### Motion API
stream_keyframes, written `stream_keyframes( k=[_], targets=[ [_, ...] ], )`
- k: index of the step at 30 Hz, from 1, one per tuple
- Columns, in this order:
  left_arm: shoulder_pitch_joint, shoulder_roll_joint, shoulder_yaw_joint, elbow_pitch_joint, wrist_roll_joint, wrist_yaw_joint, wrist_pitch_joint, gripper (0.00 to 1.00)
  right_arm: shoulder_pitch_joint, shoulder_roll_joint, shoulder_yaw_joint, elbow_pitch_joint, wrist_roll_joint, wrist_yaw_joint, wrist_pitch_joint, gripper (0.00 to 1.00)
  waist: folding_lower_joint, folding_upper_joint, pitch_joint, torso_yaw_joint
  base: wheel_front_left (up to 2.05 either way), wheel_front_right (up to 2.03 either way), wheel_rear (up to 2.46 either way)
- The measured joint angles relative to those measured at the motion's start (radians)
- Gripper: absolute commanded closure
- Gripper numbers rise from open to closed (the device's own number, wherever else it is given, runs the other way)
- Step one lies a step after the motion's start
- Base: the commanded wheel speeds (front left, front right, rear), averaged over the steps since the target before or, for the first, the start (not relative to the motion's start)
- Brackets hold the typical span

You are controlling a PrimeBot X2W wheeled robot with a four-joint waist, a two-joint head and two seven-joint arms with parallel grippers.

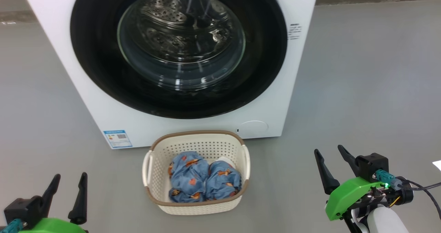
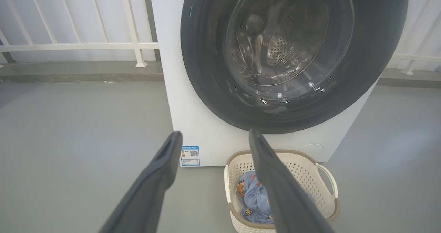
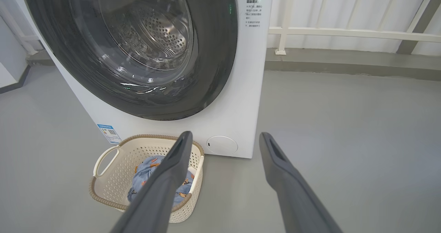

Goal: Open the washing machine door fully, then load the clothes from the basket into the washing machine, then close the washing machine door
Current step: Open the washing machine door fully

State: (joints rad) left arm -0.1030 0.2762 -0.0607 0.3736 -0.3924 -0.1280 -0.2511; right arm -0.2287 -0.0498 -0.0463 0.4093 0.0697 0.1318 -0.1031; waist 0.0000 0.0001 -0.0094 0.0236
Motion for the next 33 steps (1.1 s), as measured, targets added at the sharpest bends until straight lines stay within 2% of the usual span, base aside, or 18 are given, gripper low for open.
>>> stream_keyframes(
  k=[14,33],
  targets=[
    [0.0,-0.016,0.028,-0.022,0.001,0.0,0.0,0.0,0.0,-0.002,-0.006,-0.003,0.0,0.0,-0.013,0.0,0.0,0.0,0.002,0.007,0.93,0.93,-1.85],
    [0.006,-0.016,0.022,-0.079,-0.001,0.0,0.0,0.0,0.0,-0.002,-0.006,-0.004,0.002,0.0,-0.023,0.0,0.0,0.0,0.004,0.006,0.07,0.07,-0.14]
  ],
)
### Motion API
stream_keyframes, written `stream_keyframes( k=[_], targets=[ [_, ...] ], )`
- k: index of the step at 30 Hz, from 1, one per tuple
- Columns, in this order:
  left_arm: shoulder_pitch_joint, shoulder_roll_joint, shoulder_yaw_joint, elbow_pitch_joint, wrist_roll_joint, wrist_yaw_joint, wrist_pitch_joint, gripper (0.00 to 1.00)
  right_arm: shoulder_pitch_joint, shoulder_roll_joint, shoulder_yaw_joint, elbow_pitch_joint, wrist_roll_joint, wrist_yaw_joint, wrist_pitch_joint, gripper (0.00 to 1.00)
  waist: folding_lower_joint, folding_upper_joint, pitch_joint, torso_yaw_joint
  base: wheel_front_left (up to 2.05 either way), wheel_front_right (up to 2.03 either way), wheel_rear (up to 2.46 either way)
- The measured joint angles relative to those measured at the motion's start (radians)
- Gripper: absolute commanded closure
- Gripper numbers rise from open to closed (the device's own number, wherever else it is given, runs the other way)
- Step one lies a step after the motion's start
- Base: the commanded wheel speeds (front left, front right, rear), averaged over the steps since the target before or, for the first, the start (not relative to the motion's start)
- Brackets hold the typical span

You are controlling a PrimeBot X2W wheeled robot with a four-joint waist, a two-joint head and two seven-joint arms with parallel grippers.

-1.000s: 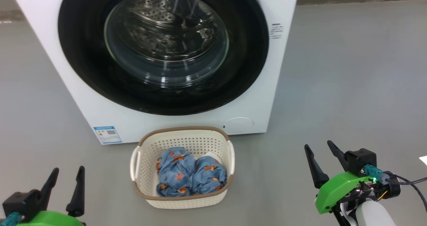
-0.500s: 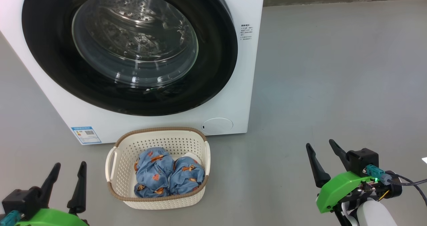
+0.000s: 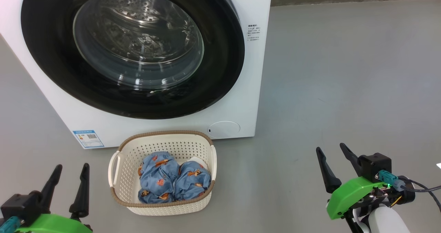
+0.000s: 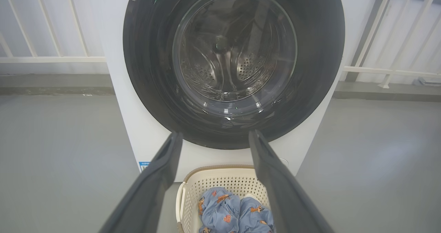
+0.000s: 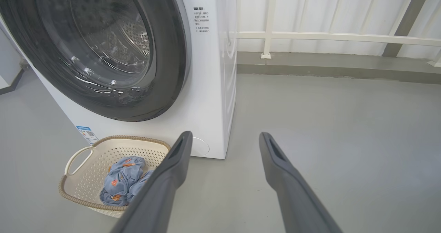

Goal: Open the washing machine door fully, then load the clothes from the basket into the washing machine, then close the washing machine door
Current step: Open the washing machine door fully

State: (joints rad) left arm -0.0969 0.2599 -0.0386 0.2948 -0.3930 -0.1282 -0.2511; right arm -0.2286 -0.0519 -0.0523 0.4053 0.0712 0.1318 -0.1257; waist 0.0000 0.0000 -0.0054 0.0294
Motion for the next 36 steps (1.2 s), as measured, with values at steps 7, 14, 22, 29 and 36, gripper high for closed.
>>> stream_keyframes(
  k=[7,14,22,29,36],
  targets=[
    [0.01,0.001,0.001,-0.008,-0.001,0.0,0.0,0.0,0.0,0.0,-0.001,0.003,0.012,0.0,-0.01,0.0,0.0,0.0,0.002,0.003,0.0,0.0,0.0],
    [0.015,0.0,-0.01,-0.014,-0.012,0.0,0.0,0.0,-0.041,0.0,-0.014,0.003,0.17,0.0,-0.05,0.0,0.0,0.0,0.009,0.012,0.0,0.0,0.0],
    [0.018,0.0,-0.016,-0.025,-0.025,0.0,0.0,0.0,-0.083,0.0,-0.026,0.007,0.361,0.0,-0.099,0.0,0.0,0.0,0.023,0.031,0.0,0.0,0.0],
    [0.019,0.001,-0.024,-0.025,-0.046,0.0,0.0,0.0,-0.107,0.0,-0.049,0.043,0.683,0.0,-0.123,0.0,0.0,0.0,0.044,0.049,0.0,0.0,0.0],
    [0.018,0.005,-0.036,-0.031,-0.063,0.0,0.0,0.0,-0.162,0.0,-0.067,0.107,0.962,0.0,-0.124,1.0,0.0,0.0,0.075,0.066,0.0,0.0,0.0]
  ],
)
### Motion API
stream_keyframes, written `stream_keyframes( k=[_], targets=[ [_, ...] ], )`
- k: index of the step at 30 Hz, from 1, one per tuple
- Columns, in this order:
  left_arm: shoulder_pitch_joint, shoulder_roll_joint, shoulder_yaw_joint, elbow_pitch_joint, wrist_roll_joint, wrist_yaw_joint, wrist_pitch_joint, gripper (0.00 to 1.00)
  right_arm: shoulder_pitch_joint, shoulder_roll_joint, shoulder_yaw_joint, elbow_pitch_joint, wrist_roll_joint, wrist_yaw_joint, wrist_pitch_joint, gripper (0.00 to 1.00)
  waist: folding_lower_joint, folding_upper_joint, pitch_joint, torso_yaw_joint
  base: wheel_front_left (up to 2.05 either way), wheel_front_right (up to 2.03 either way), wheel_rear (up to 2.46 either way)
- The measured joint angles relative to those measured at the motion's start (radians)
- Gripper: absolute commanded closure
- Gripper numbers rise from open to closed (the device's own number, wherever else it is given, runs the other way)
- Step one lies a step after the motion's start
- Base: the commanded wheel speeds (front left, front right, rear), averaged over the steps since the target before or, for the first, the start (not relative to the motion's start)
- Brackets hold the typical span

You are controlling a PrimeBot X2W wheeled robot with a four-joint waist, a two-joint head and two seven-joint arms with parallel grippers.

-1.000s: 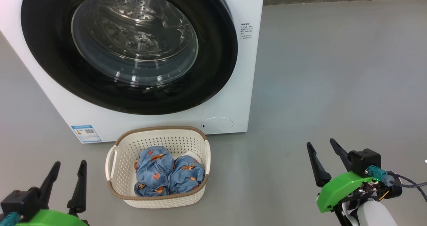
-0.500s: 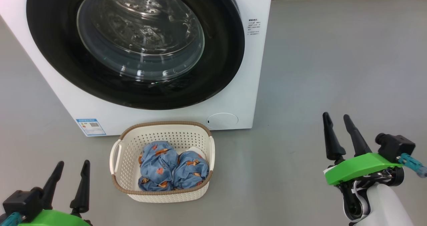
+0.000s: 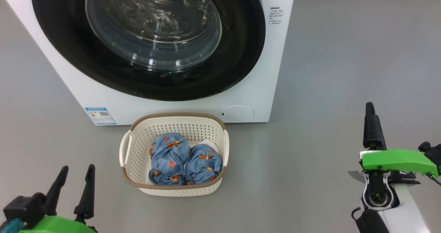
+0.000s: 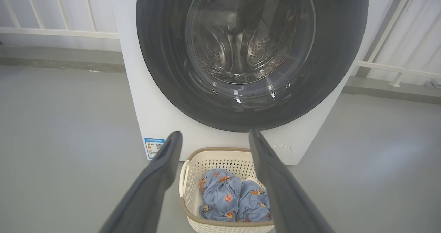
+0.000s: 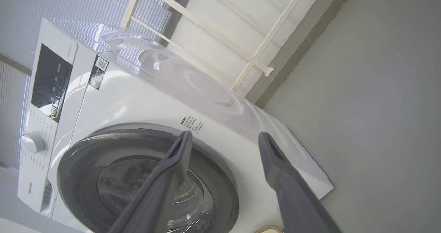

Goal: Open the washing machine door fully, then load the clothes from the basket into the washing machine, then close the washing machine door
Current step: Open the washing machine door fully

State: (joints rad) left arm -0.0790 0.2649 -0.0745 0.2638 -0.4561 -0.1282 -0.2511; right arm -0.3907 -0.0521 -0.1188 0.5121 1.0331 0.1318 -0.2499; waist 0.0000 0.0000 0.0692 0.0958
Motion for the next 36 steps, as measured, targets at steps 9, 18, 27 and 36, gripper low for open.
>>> stream_keyframes(
  k=[9,18,27,36],
  targets=[
    [-0.014,0.007,-0.014,-0.006,-0.027,0.0,0.0,0.0,-0.129,-0.003,0.007,0.072,0.197,0.0,0.002,1.0,0.0,0.0,0.055,0.032,0.0,0.0,0.0],
    [-0.028,0.007,-0.034,-0.014,-0.054,0.0,0.0,0.0,-0.283,-0.016,-0.046,0.154,0.269,0.0,0.095,1.0,0.0,0.0,0.107,0.075,0.0,0.0,0.0],
    [-0.055,0.013,-0.055,-0.024,-0.071,0.0,0.0,0.0,-0.454,-0.056,-0.086,0.218,0.292,0.0,0.246,1.0,0.0,0.0,0.157,0.101,0.0,0.0,0.0],
    [-0.086,0.021,-0.075,-0.037,-0.087,0.0,-0.004,0.0,-0.62,-0.102,-0.095,0.313,0.263,0.0,0.368,1.0,0.0,0.0,0.209,0.114,0.0,0.0,0.0]
  ],
)
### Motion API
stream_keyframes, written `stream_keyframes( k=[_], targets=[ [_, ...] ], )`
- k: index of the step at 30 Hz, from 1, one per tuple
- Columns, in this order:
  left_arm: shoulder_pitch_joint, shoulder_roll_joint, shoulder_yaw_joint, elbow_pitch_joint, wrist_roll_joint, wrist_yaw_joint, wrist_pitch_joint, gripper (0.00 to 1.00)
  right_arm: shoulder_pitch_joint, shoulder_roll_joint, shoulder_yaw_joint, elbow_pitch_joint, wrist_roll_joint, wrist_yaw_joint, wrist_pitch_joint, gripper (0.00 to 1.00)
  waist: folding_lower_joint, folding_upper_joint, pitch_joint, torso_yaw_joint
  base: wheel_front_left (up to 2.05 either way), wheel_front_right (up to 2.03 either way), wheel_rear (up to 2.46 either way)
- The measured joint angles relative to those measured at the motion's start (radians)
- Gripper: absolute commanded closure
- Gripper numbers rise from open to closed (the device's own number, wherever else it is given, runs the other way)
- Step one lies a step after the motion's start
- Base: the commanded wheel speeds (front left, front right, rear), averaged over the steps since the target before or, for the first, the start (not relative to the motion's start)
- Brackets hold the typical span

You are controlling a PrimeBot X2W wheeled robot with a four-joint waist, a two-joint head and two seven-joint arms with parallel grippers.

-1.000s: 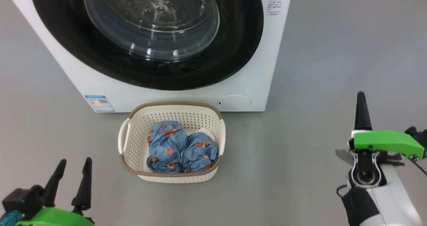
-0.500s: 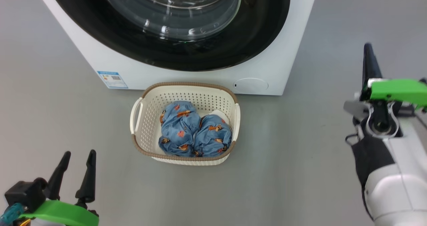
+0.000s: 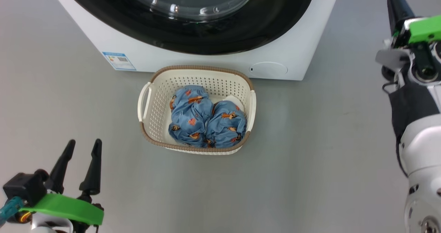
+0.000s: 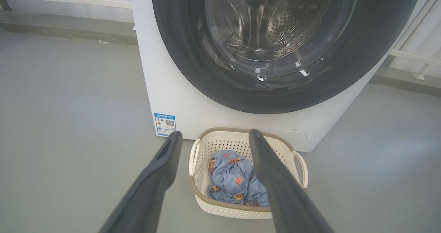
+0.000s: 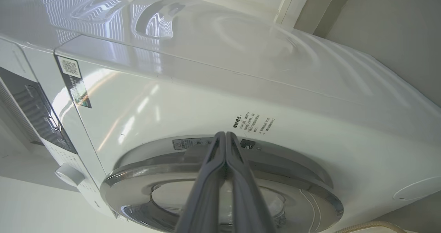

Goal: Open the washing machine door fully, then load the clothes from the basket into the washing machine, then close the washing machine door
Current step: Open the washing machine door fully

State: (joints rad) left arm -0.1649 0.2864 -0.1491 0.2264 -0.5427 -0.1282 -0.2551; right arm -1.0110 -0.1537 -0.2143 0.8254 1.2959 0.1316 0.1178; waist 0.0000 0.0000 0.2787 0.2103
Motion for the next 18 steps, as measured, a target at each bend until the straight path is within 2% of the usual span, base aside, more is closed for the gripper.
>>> stream_keyframes(
  k=[8,18],
  targets=[
    [-0.031,0.004,-0.006,-0.032,-0.029,0.0,0.0,0.0,-0.17,-0.038,-0.011,0.114,-0.085,0.0,0.102,1.0,0.0,0.0,0.058,0.014,0.0,0.0,0.0],
    [-0.076,0.003,-0.021,-0.036,-0.051,0.0,0.0,0.0,-0.355,-0.037,-0.025,0.207,-0.18,0.0,0.212,1.0,0.0,0.0,0.137,0.038,0.0,0.0,0.0]
  ],
)
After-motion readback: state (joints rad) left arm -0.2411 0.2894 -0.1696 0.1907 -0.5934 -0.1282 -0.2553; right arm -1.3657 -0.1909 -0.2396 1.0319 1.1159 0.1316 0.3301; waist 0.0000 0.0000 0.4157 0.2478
